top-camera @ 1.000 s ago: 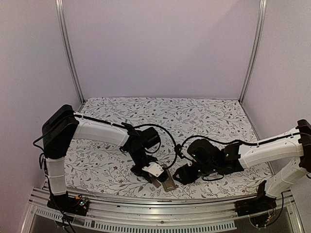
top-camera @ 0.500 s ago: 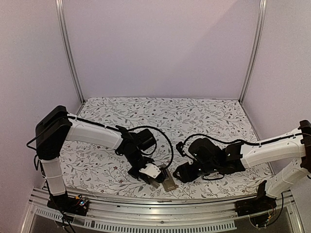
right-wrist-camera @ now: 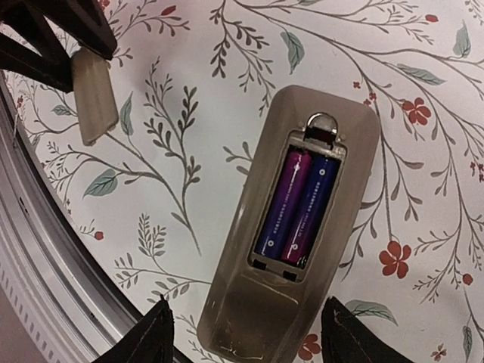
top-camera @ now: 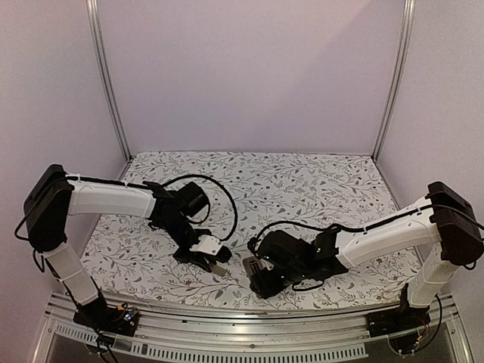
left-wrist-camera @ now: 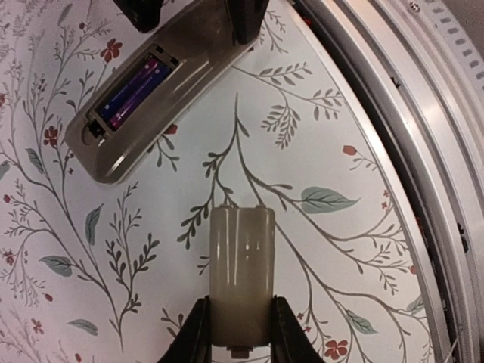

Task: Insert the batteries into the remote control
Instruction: Pick up the battery cover from the center of the board, then adjust the remote control without the battery cover at the center of the board.

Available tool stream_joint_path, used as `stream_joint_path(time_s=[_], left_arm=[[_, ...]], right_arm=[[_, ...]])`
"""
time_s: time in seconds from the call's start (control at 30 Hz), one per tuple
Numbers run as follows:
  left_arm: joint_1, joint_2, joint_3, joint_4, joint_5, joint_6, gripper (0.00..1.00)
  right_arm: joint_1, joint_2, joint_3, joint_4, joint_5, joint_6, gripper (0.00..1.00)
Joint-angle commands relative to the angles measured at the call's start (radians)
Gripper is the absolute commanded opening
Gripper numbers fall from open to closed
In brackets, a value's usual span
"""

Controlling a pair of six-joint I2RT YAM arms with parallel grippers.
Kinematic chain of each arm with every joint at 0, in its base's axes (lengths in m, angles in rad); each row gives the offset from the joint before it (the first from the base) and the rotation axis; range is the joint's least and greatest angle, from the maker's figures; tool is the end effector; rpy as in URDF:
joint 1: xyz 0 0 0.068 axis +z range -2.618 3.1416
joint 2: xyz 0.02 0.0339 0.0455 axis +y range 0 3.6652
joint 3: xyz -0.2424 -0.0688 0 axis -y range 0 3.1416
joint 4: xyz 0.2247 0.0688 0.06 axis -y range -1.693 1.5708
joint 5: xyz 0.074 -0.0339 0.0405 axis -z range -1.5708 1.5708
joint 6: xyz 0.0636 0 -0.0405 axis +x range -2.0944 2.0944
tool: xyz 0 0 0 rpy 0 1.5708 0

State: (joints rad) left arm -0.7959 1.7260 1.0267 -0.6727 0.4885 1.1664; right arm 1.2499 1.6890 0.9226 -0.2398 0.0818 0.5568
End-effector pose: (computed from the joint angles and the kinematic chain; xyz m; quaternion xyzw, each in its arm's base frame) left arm 0.1842 -0.2308 0.1267 0.8158 0.5170 -0.2188 0.1390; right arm 0.1076 0.3073 0.1255 -0.3152 0.9064 0.1943 0.2031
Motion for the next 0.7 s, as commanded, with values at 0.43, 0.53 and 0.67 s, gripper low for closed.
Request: stream_joint_path(time_s=[0.43, 0.53, 0.67], left_arm=[[0.042, -0.162, -0.087, 0.0, 0.047, -0.101, 0.19], [0.045, -0.192, -0.097, -0.007, 0.045, -0.122, 0.19], [0.044, -0.235, -0.124, -0.008, 0.034, -0.155, 0.19]], right_arm=[[-0.009, 0.156, 0.11, -0.127, -0.022, -0.15, 0.39], [-0.009, 0.136, 0.107, -0.127, -0.056, -0.299, 0.36], [-0.014, 0.157, 0.109, -0.135, -0.176, -0.559, 0.35]])
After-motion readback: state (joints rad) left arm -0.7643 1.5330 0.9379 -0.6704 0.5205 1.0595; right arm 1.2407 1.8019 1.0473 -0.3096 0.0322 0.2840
